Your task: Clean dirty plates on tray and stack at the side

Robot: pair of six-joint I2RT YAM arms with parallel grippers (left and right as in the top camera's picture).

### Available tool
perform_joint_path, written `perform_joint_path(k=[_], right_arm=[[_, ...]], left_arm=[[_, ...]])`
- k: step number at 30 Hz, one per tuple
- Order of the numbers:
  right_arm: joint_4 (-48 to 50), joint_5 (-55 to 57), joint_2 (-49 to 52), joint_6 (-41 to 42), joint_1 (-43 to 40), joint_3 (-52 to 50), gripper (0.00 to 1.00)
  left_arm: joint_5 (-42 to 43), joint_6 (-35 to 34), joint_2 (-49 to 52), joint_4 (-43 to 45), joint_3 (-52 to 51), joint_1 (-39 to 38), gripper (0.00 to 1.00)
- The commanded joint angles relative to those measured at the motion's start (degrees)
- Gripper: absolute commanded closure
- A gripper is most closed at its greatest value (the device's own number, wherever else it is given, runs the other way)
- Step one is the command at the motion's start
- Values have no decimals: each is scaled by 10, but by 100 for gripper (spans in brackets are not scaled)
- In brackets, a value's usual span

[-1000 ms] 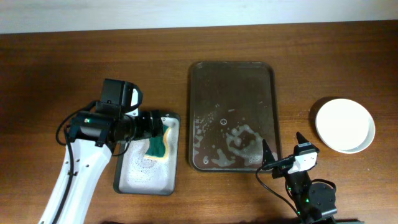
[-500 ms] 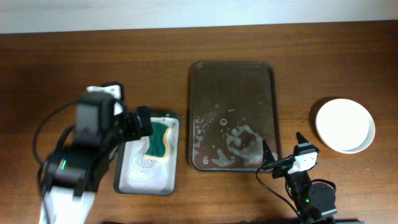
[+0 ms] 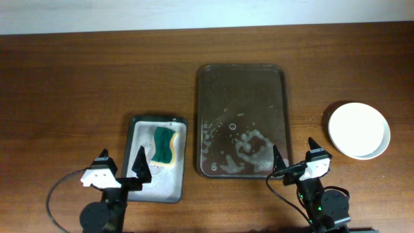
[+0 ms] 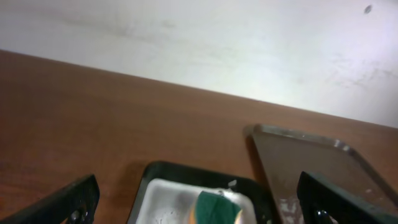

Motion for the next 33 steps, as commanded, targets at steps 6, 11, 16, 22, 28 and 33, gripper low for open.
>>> perform_joint_path(k=[6, 11, 16, 22, 28, 33], right_arm=[[-3, 7, -3, 3, -4, -4, 1], [-3, 7, -3, 3, -4, -4, 1], [-3, 7, -3, 3, -4, -4, 1], [-3, 7, -3, 3, -4, -4, 1], [-3, 7, -3, 3, -4, -4, 1], [-3, 7, -3, 3, -4, -4, 1]], left_arm=[[21, 11, -7, 96, -90, 2, 0], [21, 11, -7, 95, -90, 2, 0], [21, 11, -7, 95, -90, 2, 1], [21, 11, -7, 95, -90, 2, 0], [21, 11, -7, 95, -90, 2, 0], [21, 11, -7, 95, -90, 2, 0]])
